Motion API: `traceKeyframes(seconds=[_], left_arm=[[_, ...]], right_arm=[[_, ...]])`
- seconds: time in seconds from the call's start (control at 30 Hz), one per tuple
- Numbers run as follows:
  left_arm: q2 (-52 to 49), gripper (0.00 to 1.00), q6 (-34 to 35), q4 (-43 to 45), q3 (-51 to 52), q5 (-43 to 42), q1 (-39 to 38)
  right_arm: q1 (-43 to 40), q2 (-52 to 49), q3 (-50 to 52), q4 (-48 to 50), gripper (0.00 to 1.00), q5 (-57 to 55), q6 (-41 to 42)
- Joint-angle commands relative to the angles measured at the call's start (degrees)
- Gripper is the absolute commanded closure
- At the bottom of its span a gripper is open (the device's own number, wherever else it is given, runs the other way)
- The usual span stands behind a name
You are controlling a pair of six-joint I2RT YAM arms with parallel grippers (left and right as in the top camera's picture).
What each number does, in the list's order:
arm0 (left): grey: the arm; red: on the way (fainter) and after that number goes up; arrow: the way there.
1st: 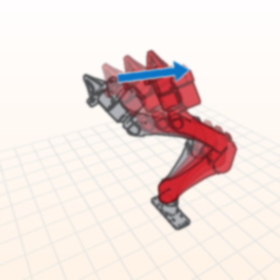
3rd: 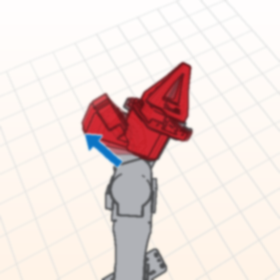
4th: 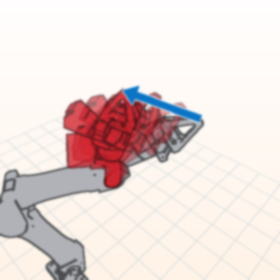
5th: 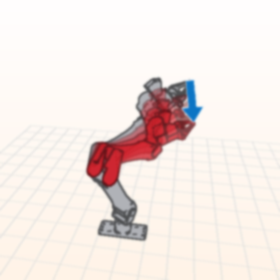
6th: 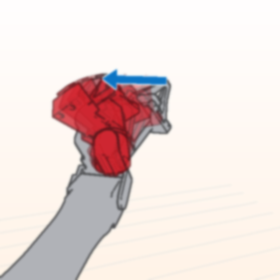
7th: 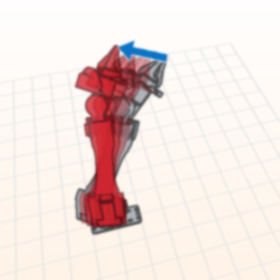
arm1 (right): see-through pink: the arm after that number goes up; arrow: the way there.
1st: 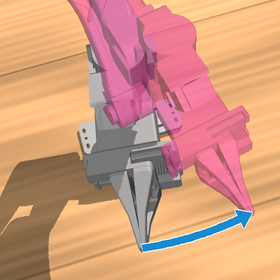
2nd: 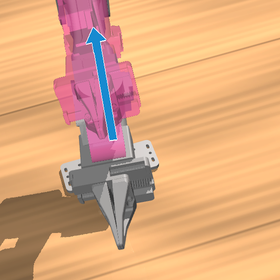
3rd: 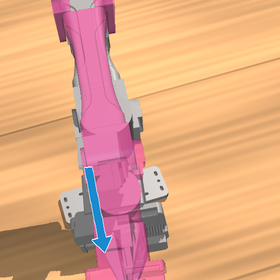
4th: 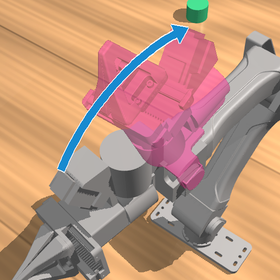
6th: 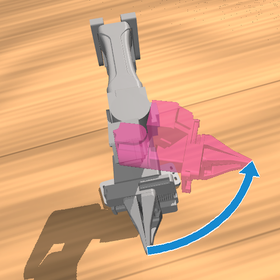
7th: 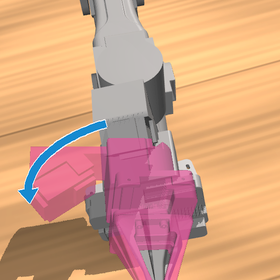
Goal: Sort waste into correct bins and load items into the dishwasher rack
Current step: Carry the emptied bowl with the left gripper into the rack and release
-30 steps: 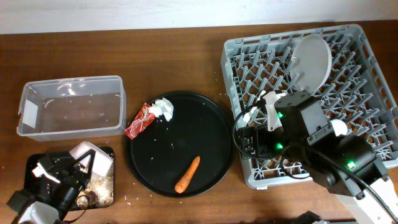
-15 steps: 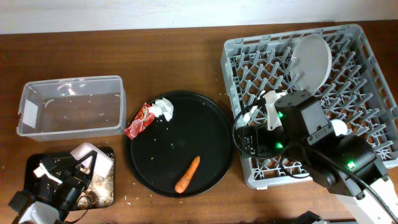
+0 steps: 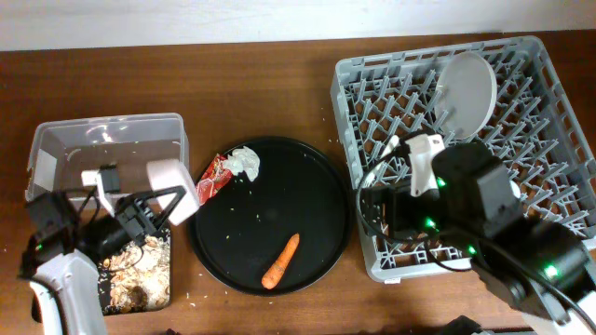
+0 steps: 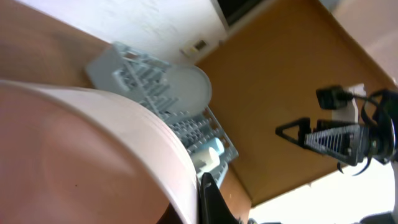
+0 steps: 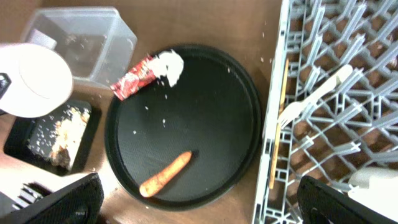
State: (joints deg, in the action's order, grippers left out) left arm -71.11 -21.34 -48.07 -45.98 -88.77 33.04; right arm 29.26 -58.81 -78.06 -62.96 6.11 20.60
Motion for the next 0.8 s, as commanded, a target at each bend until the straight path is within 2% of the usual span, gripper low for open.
traceKeyframes(seconds=[0.0,0.07,0.1,0.13,0.23,0.3,0.4,0.5,0.57,0.6,0.7,0.77], left_arm=[[0.7,1.0,5.5,2.0,-5.8,1.4,-6.3],[0.7,1.0,9.6,3.7,-6.9,1.4,-11.1],[0.7,1.0,13.7,8.7,-6.9,1.4,-13.7],[0.7,1.0,21.0,17.2,-6.9,3.6,-16.3],[0.7,1.0,43.6,45.6,-6.9,21.1,-23.9],[-2.4,1.0,59.5,71.7,-6.9,31.9,-34.1],[-14.2,1.0,74.1,90.5,-6.9,40.7,-45.7],[-27.8,1.0,85.7,108.2,-9.3,45.3,-52.8],[-38.9,1.0,91.5,115.9,-16.5,46.2,-57.0],[-45.1,1.0,92.7,116.3,-23.7,46.2,-59.7],[-58.3,1.0,92.8,112.1,-41.1,46.4,-65.8],[-64.0,1.0,92.7,109.6,-46.9,47.1,-68.2]], right_arm=[[0.3,2.6,-0.4,0.1,0.01,-0.1,0.0],[0.3,3.1,-0.4,0.0,0.01,-0.1,0.0],[0.3,3.1,-0.4,0.2,0.01,-0.1,0.0],[0.3,3.1,-0.4,0.5,0.01,-0.1,0.0],[0.3,3.1,-0.4,1.4,0.01,0.3,0.0],[0.3,3.1,-0.4,1.4,0.01,1.9,0.0],[0.3,3.1,-0.4,1.4,0.01,1.9,0.0],[0.3,3.1,-0.4,1.4,0.01,2.8,0.0],[0.3,3.1,-0.4,0.7,0.01,3.8,0.0],[0.3,2.9,-0.4,-0.2,0.01,3.8,0.0],[0.3,2.2,-0.4,-2.0,0.01,3.9,0.0],[0.3,2.2,-0.4,-3.1,0.01,3.8,0.0]])
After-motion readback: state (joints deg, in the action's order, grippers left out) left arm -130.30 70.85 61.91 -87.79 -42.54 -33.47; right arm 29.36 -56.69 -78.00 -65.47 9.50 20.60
